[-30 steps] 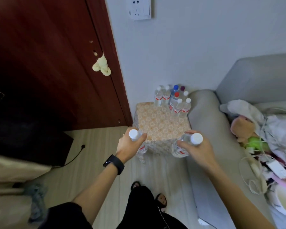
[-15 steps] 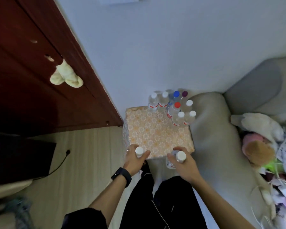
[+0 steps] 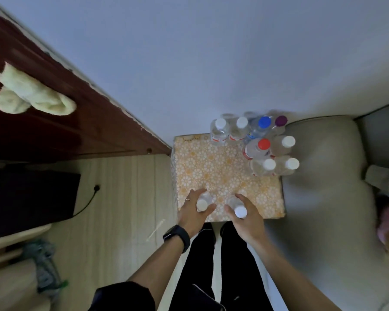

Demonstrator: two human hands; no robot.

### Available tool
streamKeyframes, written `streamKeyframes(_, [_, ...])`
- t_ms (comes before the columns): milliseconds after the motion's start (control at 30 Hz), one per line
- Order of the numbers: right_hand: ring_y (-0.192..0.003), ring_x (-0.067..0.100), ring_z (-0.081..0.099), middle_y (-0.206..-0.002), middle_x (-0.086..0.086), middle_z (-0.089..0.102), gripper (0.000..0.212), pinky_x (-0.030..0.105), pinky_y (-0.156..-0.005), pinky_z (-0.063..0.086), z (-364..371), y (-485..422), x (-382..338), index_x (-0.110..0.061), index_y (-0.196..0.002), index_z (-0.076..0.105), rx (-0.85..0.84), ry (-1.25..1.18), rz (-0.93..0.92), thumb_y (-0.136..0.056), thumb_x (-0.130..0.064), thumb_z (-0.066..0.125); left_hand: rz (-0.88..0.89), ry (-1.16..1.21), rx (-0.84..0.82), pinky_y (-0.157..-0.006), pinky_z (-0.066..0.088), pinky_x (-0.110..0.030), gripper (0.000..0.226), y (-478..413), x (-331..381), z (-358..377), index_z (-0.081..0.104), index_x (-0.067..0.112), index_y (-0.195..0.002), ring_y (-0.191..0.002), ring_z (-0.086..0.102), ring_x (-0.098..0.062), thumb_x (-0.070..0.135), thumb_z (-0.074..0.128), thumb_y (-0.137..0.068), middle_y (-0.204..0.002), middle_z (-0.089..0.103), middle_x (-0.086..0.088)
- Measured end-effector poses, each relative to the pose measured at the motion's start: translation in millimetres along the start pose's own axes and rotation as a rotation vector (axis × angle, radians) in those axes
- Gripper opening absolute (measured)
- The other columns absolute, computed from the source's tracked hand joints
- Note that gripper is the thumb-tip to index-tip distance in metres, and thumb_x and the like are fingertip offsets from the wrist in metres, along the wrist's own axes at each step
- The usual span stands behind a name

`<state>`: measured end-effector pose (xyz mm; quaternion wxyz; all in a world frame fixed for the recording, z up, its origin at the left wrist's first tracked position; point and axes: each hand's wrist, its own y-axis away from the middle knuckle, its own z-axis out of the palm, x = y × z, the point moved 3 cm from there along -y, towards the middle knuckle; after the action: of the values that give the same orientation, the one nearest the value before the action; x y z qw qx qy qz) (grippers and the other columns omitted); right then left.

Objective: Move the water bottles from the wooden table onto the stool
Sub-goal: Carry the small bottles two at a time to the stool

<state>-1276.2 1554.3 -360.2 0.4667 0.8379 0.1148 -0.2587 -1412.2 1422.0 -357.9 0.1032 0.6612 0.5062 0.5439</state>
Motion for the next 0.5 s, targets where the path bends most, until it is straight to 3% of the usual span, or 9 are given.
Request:
streamKeyframes(133, [-0.137,0.018,0.044,-0.149,-0.006,0.048,0.069,0.034,-0.109,0.038,-2.3,-1.3,6.6,-0.035,-0.147,0.042,-0.006,0.044,-0.035,-0.087,-0.057,0.067,-0.007,-0.028,0.054,-0.094,0.05,-0.04,0.058,-2.4,-2.3,2.7,0.045,0.045,-0.137,-0.121,0.056,-0.018,0.056,0.069,-0.085,-0.14,0.053,0.013])
streamKeyframes(267, [-0.127,0.023,0.054,-0.141,-0.003,0.057,0.067,0.038,-0.101,0.045,-22.7,2.8,0.0,-0.033,-0.148,0.041,-0.051,0.222,-0.076,-0.089,-0.054,0.066,0.017,-0.066,0.059,-0.088,0.056,-0.042,0.064,6.4,-3.3,-7.4,0.041,0.05,-0.135,-0.115,0.058,-0.02,0.054,0.073,-0.08,-0.138,0.051,0.011])
streamKeyframes(367, [-0.11,0.02,0.065,-0.133,-0.004,0.064,0.061,0.035,-0.089,0.05,-33.0,4.4,-5.6,-0.031,-0.149,0.04,-0.098,0.473,-0.18,-0.094,-0.054,0.056,0.059,-0.179,0.074,-0.09,0.052,-0.04,0.052,8.8,-4.0,-15.3,0.047,0.041,-0.134,-0.117,0.058,-0.022,0.039,0.07,-0.088,-0.14,0.052,0.008])
streamKeyframes(500, [-0.095,0.021,0.069,-0.112,-0.003,0.07,0.044,0.036,-0.079,0.054,-36.8,12.1,-12.3,-0.032,-0.136,0.05,-0.048,0.619,-0.227,-0.097,-0.053,0.051,0.116,-0.259,0.082,-0.095,0.051,-0.044,0.036,11.6,-4.5,-17.6,0.05,0.048,-0.122,-0.129,0.053,-0.024,0.04,0.067,-0.091,-0.149,0.048,0.008])
